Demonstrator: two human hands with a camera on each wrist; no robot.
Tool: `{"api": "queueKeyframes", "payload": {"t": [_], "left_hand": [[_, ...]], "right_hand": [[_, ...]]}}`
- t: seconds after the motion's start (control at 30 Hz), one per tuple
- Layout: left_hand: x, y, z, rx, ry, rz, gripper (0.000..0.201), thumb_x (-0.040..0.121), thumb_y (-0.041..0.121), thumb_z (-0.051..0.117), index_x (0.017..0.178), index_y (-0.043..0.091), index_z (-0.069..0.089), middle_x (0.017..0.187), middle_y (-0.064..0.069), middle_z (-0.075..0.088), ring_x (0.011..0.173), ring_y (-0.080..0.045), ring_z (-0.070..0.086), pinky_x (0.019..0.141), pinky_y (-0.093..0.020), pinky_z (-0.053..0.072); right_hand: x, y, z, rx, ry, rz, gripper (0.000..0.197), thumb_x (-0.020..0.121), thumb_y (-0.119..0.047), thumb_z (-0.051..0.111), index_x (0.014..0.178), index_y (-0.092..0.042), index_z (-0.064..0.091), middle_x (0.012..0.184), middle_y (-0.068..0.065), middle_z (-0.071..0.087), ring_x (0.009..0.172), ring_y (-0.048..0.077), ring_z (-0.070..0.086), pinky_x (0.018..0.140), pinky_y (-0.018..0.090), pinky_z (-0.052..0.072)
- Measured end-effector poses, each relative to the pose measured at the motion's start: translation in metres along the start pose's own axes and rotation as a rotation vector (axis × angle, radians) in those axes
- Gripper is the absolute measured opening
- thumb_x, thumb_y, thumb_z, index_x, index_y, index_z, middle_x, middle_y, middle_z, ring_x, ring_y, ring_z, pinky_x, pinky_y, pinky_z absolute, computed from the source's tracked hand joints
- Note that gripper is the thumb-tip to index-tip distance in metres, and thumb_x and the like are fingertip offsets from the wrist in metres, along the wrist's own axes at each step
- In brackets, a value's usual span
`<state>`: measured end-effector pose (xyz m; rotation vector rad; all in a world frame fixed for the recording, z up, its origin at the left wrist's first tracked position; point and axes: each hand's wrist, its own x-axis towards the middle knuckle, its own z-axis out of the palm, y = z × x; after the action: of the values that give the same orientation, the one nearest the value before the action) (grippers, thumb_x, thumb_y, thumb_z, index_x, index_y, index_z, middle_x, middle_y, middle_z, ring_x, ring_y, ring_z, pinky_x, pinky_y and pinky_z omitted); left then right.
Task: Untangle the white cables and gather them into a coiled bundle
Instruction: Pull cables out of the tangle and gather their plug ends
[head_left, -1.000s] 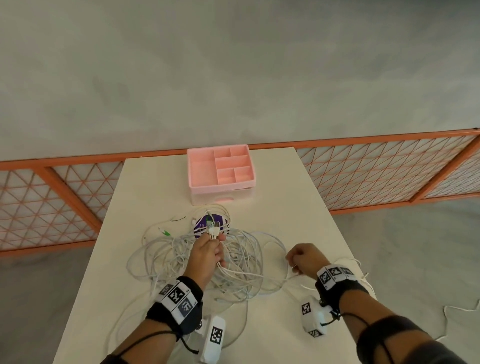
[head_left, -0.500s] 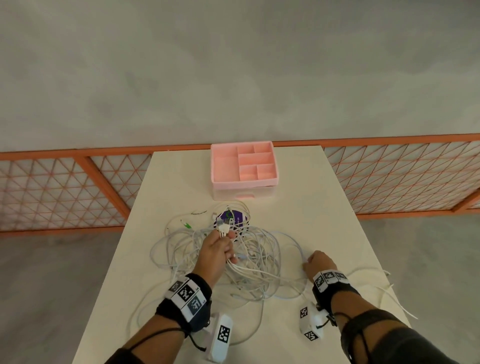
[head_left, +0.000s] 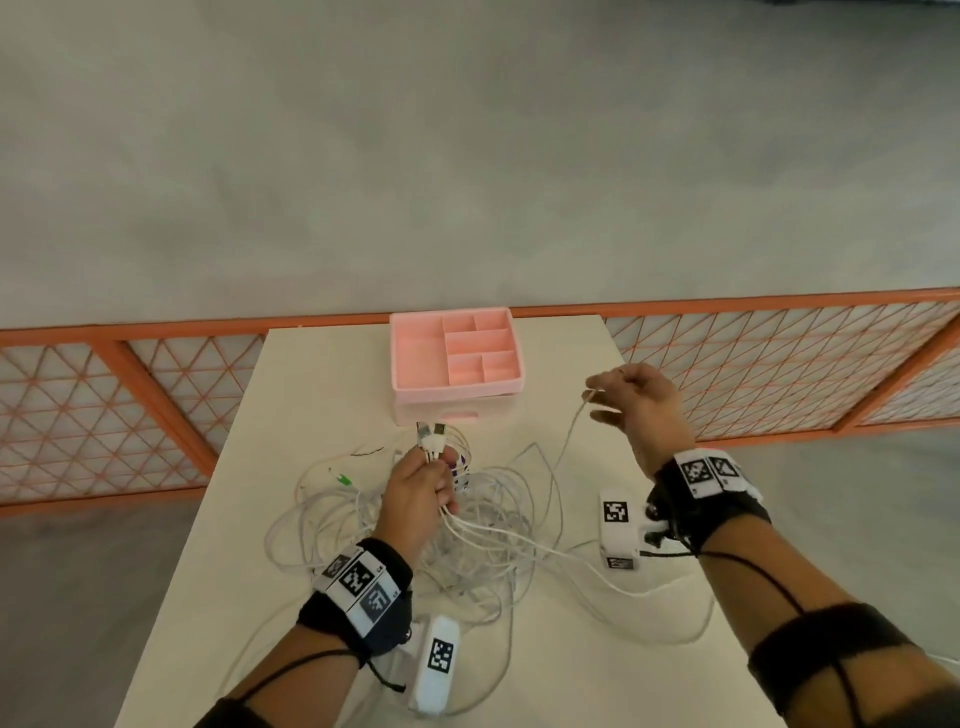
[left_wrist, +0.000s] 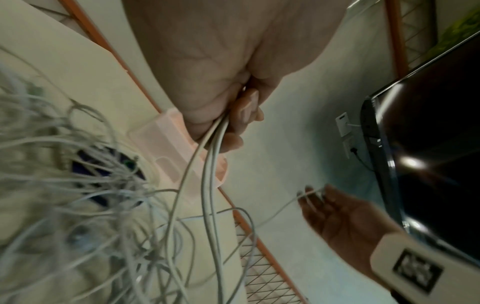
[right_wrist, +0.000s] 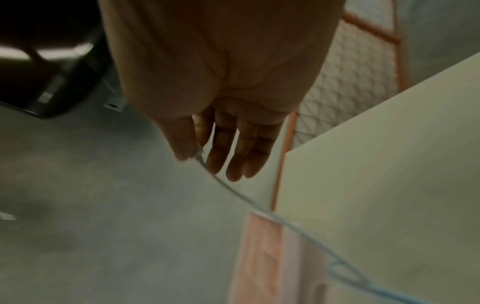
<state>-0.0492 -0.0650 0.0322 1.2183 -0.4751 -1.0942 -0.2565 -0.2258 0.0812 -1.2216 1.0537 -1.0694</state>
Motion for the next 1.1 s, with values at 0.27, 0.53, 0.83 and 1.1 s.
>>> {"api": "queueKeyframes", "payload": {"t": [0.27, 0.53, 0.83, 1.1], "left_hand": [[0.002, 0.036, 0.034, 0.056, -0.072, 0.148, 0.021, 0.102, 0.0, 0.041, 0.092, 0.009, 0.058, 0.063, 0.002, 0.044, 0.047, -0.009, 0.035, 0.05, -0.028, 0.037], [-0.006, 0.033, 0.041, -0.012, -0.138, 0.081, 0.024, 0.105, 0.005, 0.041, 0.088, 0.01, 0.056, 0.076, -0.005, 0.064, 0.049, -0.013, 0.038, 0.051, -0.03, 0.038], [-0.012, 0.023, 0.041, 0.107, -0.209, 0.076, 0.023, 0.106, 0.005, 0.039, 0.1, 0.006, 0.062, 0.079, -0.005, 0.059, 0.05, -0.009, 0.038, 0.046, -0.022, 0.034], [-0.007, 0.02, 0.036, 0.235, -0.153, 0.142, 0.023, 0.106, 0.01, 0.043, 0.101, 0.005, 0.065, 0.077, 0.0, 0.066, 0.057, -0.007, 0.044, 0.049, -0.022, 0.036]], "right_hand": [[-0.043, -0.048, 0.065, 0.001, -0.301, -0.062, 0.009, 0.092, 0.0, 0.063, 0.092, -0.002, 0.054, 0.08, 0.022, 0.064, 0.077, 0.04, 0.071, 0.066, 0.036, 0.059], [-0.057, -0.043, 0.094, -0.141, -0.301, -0.152, 0.016, 0.081, 0.0, 0.076, 0.079, -0.002, 0.06, 0.064, 0.011, 0.061, 0.061, 0.02, 0.06, 0.053, 0.028, 0.049], [-0.05, -0.038, 0.086, -0.179, -0.243, -0.171, 0.019, 0.081, -0.001, 0.077, 0.08, 0.005, 0.058, 0.062, 0.0, 0.062, 0.053, 0.012, 0.054, 0.049, 0.018, 0.043], [-0.049, -0.026, 0.088, -0.227, -0.241, -0.13, 0.021, 0.084, -0.01, 0.076, 0.078, 0.006, 0.064, 0.065, 0.01, 0.064, 0.049, 0.009, 0.053, 0.051, 0.021, 0.044]]}}
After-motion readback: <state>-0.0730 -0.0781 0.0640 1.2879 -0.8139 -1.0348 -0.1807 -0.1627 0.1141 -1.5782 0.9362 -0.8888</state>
